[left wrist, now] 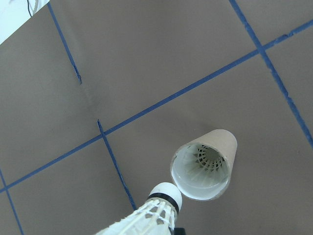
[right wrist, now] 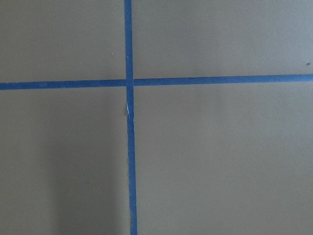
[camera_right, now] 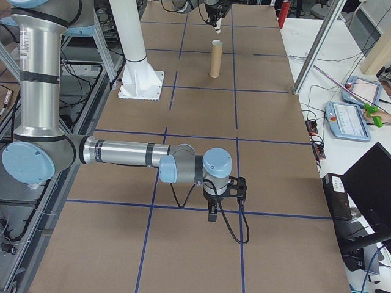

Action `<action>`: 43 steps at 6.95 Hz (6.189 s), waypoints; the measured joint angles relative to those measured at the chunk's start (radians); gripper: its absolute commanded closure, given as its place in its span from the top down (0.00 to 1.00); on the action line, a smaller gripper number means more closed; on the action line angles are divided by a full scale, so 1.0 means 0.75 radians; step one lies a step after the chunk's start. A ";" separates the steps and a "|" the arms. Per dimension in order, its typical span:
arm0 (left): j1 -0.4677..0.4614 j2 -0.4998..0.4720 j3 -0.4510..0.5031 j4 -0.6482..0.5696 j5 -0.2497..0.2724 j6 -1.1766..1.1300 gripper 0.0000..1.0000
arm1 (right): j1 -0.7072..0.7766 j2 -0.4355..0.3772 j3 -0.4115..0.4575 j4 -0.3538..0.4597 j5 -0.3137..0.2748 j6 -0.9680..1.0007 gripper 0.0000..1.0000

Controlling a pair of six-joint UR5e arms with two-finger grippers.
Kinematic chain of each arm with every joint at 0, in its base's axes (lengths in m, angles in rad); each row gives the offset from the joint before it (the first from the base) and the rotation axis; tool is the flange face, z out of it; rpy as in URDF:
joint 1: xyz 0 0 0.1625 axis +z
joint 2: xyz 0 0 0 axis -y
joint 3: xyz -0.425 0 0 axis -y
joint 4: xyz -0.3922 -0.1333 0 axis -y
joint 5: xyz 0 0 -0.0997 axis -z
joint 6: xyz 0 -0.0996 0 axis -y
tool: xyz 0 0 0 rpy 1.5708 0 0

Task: Collect badminton balls into bucket

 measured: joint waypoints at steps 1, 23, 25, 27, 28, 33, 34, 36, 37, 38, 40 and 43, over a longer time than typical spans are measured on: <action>0.027 -0.005 0.035 0.001 0.041 0.029 0.00 | 0.000 0.000 0.000 0.000 0.000 0.001 1.00; -0.529 0.705 -0.242 -0.731 -0.573 0.116 1.00 | 0.000 0.000 -0.002 0.000 0.000 -0.001 1.00; -0.706 0.867 -0.128 -0.850 -0.759 0.362 1.00 | 0.000 0.000 -0.002 0.000 0.000 -0.001 1.00; -0.929 1.026 0.020 -0.939 -0.847 0.543 1.00 | 0.000 0.000 -0.002 0.000 0.000 -0.001 1.00; -1.042 1.123 0.129 -1.042 -0.856 0.647 1.00 | 0.000 0.000 -0.002 0.000 0.000 -0.001 1.00; -1.320 1.435 0.451 -1.292 -0.860 0.829 1.00 | 0.000 0.000 -0.002 0.000 0.000 -0.001 1.00; -1.321 1.445 0.487 -1.325 -0.861 0.818 1.00 | 0.000 0.000 -0.002 0.000 0.000 -0.001 1.00; -1.320 1.436 0.494 -1.354 -0.869 0.738 1.00 | 0.000 0.000 -0.002 0.000 0.000 -0.001 1.00; -1.317 1.428 0.477 -1.363 -0.896 0.700 1.00 | 0.000 0.000 -0.002 0.000 0.000 -0.001 1.00; -1.311 1.421 0.461 -1.364 -0.926 0.672 1.00 | 0.000 0.000 -0.002 0.000 0.000 -0.001 1.00; -1.267 1.418 0.448 -1.366 -0.945 0.656 1.00 | 0.000 0.000 -0.002 0.000 0.000 -0.001 1.00; -1.236 1.417 0.433 -1.364 -0.944 0.656 1.00 | 0.000 0.000 -0.002 0.000 0.000 -0.001 1.00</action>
